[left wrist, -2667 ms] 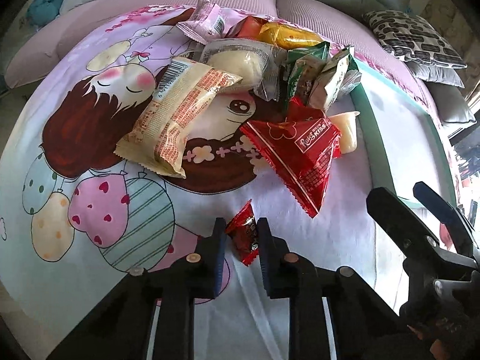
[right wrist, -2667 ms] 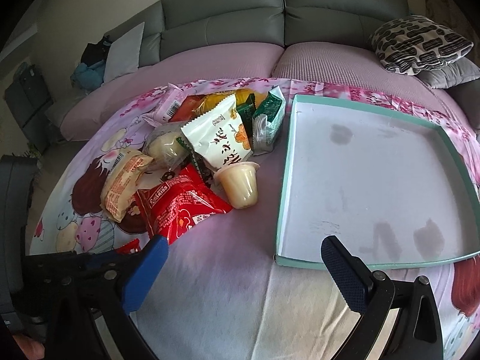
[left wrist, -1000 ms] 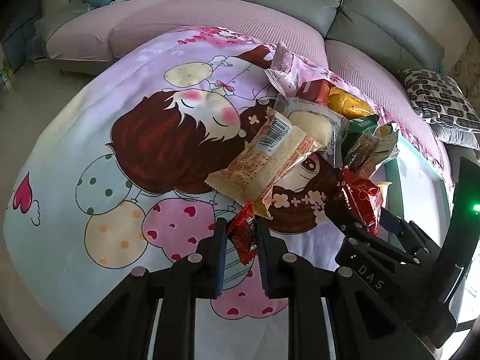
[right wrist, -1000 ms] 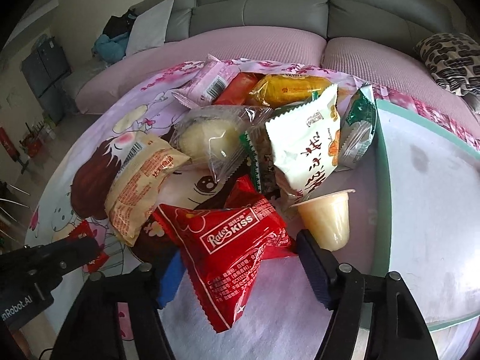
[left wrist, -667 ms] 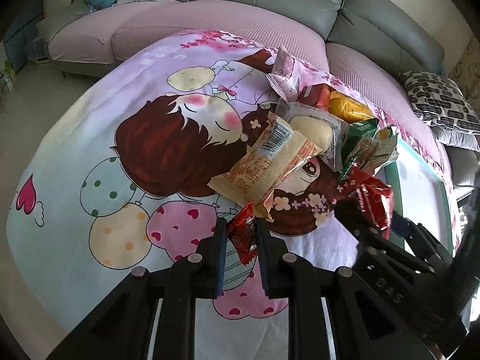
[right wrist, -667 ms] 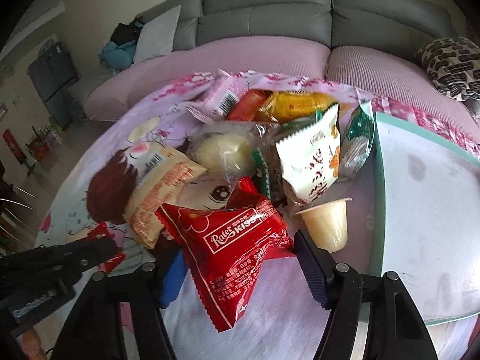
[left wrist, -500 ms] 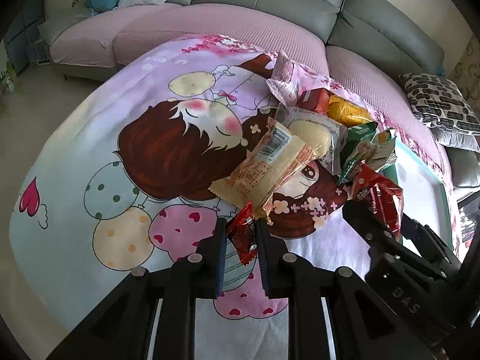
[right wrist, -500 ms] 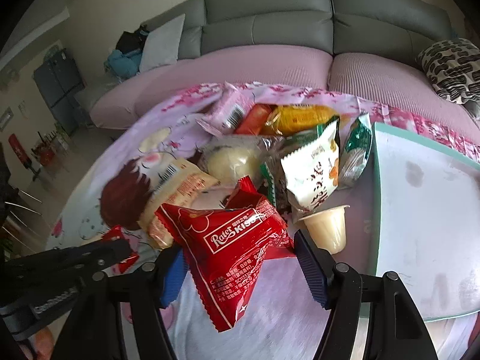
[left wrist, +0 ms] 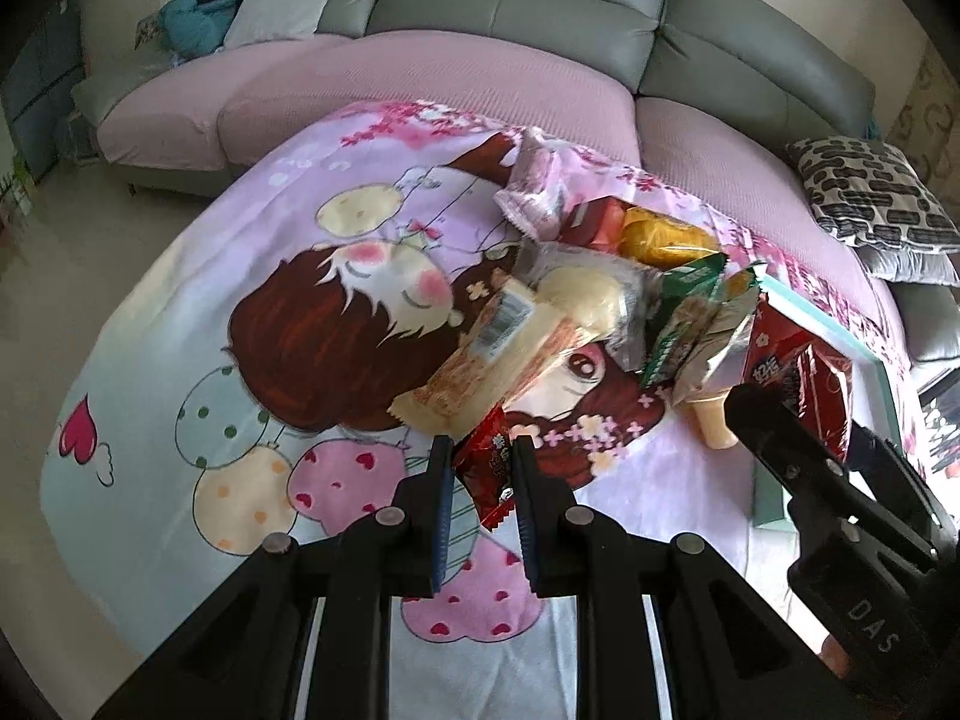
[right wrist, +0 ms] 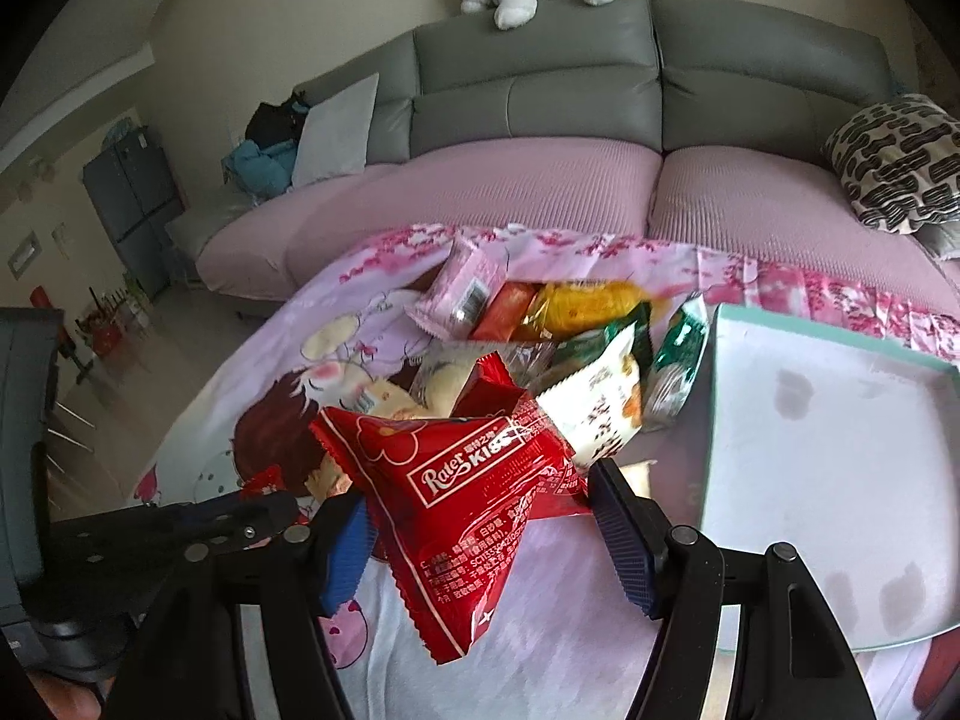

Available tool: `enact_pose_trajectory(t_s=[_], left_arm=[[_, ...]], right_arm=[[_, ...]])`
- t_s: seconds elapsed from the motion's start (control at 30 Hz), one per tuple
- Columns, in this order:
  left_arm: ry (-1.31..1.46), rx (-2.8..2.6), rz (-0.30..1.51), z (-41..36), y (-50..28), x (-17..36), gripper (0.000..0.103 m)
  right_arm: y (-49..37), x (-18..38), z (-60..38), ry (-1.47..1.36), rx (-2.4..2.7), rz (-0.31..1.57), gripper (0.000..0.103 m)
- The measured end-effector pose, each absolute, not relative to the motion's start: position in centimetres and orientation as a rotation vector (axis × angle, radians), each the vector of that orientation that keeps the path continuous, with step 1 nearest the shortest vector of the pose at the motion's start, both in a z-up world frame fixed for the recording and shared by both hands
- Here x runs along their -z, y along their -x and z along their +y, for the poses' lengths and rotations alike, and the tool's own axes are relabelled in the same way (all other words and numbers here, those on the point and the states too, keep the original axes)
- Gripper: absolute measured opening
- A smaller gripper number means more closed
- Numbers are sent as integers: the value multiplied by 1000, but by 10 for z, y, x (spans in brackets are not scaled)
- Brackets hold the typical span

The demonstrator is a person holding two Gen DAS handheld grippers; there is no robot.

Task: Organize snacks
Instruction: 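Carry both snacks over the teal-rimmed tray and open both tools to drop them inside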

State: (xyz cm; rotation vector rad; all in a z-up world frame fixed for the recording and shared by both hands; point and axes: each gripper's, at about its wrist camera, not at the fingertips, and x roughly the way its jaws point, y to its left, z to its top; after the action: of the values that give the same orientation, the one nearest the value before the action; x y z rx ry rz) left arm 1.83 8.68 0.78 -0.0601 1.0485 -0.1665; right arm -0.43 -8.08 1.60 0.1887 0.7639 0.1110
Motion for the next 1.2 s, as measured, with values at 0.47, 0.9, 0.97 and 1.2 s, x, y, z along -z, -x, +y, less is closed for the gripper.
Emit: enact_pose_trajectory(t_s=[0.47,0.9,0.97,1.2], left_arm=[[-9,231,985,34,-23,-50,20],[-104,373,916,-62,-36,-74,20],[-114,401,909,-80,-40,-73,20],[-150,443,881,-130,-55,-59,20]], right_arm=[[22,-50,-149,-222,90,654,70],[44,-57,-244,-332,291,614,70],[46,-56,-255,-342,317,610,70],[51,-44,-302,-388,408,621,70]])
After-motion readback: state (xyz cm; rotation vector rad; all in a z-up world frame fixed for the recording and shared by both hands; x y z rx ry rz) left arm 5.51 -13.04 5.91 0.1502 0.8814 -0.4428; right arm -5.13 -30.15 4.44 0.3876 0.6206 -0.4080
